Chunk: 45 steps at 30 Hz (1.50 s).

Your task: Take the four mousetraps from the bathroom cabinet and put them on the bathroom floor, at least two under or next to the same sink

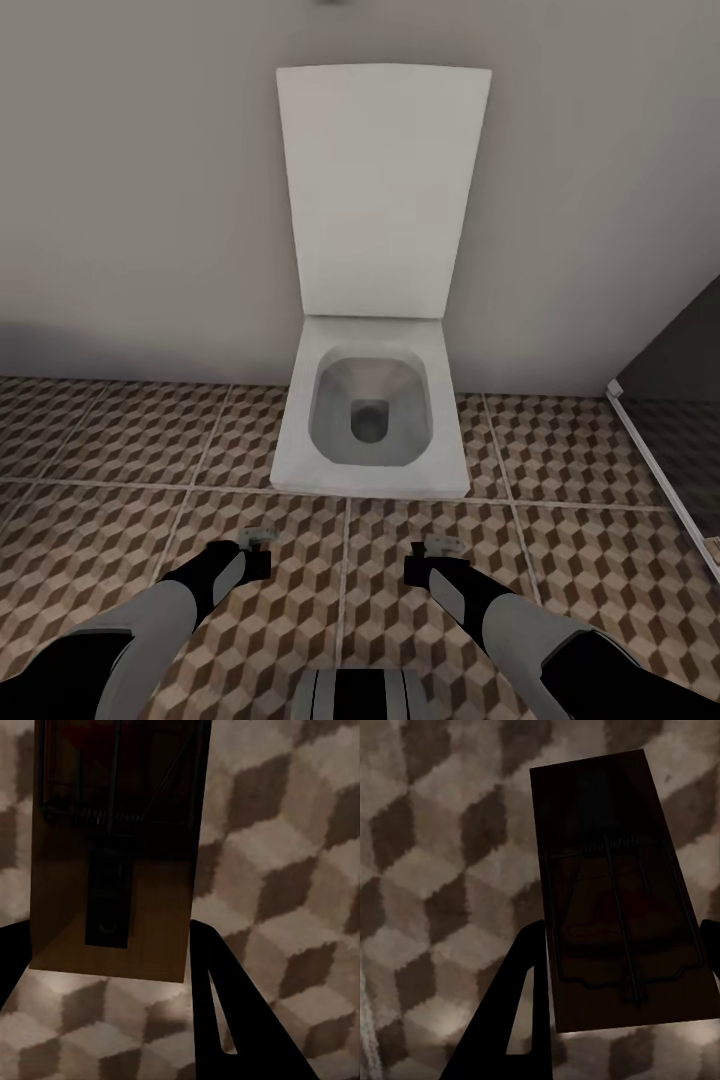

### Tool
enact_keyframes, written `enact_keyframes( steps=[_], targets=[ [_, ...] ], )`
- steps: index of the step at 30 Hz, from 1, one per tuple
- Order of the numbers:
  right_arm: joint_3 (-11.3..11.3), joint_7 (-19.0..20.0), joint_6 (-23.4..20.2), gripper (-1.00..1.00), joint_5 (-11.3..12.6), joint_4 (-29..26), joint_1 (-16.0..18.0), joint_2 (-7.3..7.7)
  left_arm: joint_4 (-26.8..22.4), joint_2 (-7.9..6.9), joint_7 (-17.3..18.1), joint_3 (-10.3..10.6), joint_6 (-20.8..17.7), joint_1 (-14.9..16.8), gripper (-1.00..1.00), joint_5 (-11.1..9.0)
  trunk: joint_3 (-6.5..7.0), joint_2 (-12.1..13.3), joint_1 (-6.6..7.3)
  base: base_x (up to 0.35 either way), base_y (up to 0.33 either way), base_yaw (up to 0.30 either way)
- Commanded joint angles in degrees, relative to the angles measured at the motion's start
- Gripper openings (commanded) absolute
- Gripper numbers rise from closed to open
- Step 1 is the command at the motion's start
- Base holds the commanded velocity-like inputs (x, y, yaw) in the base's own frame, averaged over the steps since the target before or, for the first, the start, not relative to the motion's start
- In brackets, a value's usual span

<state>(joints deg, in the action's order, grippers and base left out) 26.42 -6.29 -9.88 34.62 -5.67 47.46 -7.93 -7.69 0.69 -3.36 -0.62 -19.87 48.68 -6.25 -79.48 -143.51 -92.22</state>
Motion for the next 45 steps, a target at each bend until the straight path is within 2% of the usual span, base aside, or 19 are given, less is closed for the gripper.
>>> enact_keyframes(
  steps=[1, 37, 38, 45],
  targets=[
    [0.48, -0.30, -0.29, -1.00, 0.45, -0.13, 0.00, 0.02, -0.13, 0.02, -0.42, 0.00, -0.35, -0.01, -1.00, -0.43, -0.04, -0.01, 0.01, 0.000, 0.000, 0.000],
    [0.56, -0.30, -0.21, -1.00, 0.45, -0.13, 0.00, 0.02, -0.13, 0.02, -0.42, 0.00, -0.35, -0.02, -1.00, -0.43, -0.04, -0.01, 0.01, 0.000, 0.000, -0.007],
    [0.56, -0.30, -0.21, 1.00, 0.45, -0.13, 0.00, 0.00, -0.13, 0.02, -0.42, 0.00, -0.35, -0.03, -1.00, -0.43, -0.04, -0.01, 0.01, 0.000, 0.000, 0.000],
    [0.56, -0.30, -0.21, 1.00, 0.45, -0.13, 0.00, 0.01, -0.13, 0.02, -0.42, 0.00, -0.35, -0.03, -1.00, -0.43, -0.04, -0.01, 0.01, 0.000, 0.000, 0.000]
  ],
)
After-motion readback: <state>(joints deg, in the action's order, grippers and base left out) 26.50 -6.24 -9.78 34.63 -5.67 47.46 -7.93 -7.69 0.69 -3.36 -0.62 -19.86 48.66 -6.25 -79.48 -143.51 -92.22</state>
